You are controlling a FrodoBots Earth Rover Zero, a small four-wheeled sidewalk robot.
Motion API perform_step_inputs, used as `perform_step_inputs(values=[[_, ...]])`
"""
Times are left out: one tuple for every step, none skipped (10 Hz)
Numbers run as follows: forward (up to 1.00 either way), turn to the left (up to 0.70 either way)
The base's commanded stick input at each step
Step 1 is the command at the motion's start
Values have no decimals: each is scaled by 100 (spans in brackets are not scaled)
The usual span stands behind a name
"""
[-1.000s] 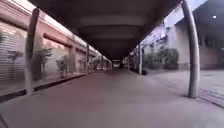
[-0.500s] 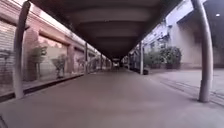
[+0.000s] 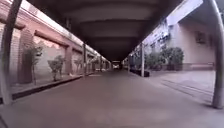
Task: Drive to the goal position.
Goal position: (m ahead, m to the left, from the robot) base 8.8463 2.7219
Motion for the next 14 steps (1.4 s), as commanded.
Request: perform_step_inputs(values=[[70, 0], [70, 0], [70, 0], [70, 0], [70, 0], [70, 0], [70, 0], [70, 0], [70, 0], [70, 0], [70, 0], [70, 0], [70, 0], [70, 0]])
